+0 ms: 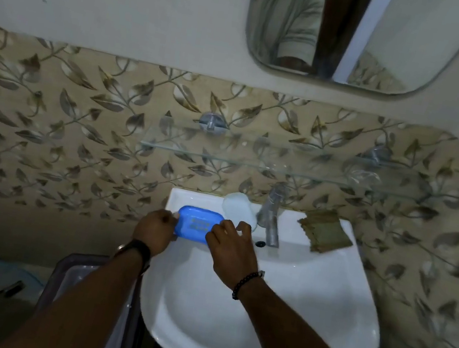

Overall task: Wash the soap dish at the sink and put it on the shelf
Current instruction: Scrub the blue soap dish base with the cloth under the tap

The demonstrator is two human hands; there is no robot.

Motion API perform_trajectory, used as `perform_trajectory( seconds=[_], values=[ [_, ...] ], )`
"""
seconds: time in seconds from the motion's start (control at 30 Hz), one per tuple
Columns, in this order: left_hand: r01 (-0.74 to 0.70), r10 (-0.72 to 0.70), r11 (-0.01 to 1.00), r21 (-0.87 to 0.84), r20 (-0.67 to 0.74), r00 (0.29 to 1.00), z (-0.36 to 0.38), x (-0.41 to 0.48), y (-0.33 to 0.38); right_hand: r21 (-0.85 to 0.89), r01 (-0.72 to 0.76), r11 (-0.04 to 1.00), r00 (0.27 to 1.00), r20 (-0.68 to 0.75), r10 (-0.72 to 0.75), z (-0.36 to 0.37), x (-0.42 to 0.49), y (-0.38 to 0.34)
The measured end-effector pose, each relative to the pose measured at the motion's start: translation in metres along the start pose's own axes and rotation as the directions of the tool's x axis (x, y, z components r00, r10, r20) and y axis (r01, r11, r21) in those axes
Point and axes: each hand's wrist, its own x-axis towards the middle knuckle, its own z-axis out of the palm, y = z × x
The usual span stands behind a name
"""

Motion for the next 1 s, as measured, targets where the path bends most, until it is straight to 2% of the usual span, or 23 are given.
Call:
perform_trajectory(
  seconds=[0.1,0.2,0.37,0.43,0.5,0.57,0.67,0.73,0.9,1.0],
  values=[
    [0.014,0.003,0.987,-0.159,0.1,0.995,0.017,-0.018,-0.008,0.002,-0.043,0.999,0.999,-0.011,0.043,-0.007,-0.037,0.005],
    [0.139,-0.047,0.916,-0.376,0.245,0.968,0.04,-0.042,-0.007,-0.016,-0.068,0.998,0.997,-0.039,0.067,-0.009,-0.077,0.015],
    [0.228,-0.068,0.742,-0.63,0.268,0.961,0.074,-0.081,0.013,-0.056,-0.059,0.997,0.962,-0.269,0.042,-0.014,-0.121,0.055],
    [0.227,-0.079,0.708,-0.669,0.245,0.966,0.083,-0.091,0.021,-0.059,-0.185,0.981,0.924,-0.349,0.153,-0.02,-0.126,0.077],
    [0.216,-0.054,0.707,-0.674,0.253,0.966,0.089,-0.098,0.026,-0.052,-0.342,0.938,0.882,-0.362,0.302,-0.027,-0.124,0.102],
    [0.207,-0.027,0.71,-0.673,0.268,0.963,0.095,-0.103,0.029,-0.062,-0.435,0.898,0.869,-0.291,0.401,-0.034,-0.121,0.131],
    [0.196,-0.013,0.72,-0.666,0.27,0.963,0.103,-0.109,0.032,-0.136,-0.482,0.865,0.874,-0.137,0.466,-0.037,-0.114,0.167],
    [0.197,-0.022,0.724,-0.661,0.264,0.964,0.109,-0.111,0.035,-0.126,-0.507,0.853,0.862,-0.051,0.505,-0.032,-0.107,0.186],
    [0.217,-0.07,0.708,-0.672,0.238,0.969,0.119,-0.119,0.047,-0.049,-0.473,0.879,0.881,-0.009,0.474,-0.01,-0.092,0.22],
    [0.206,-0.081,0.709,-0.674,0.212,0.974,0.123,-0.125,0.05,-0.033,-0.543,0.839,0.828,0.144,0.542,0.008,-0.081,0.237]
  ],
)
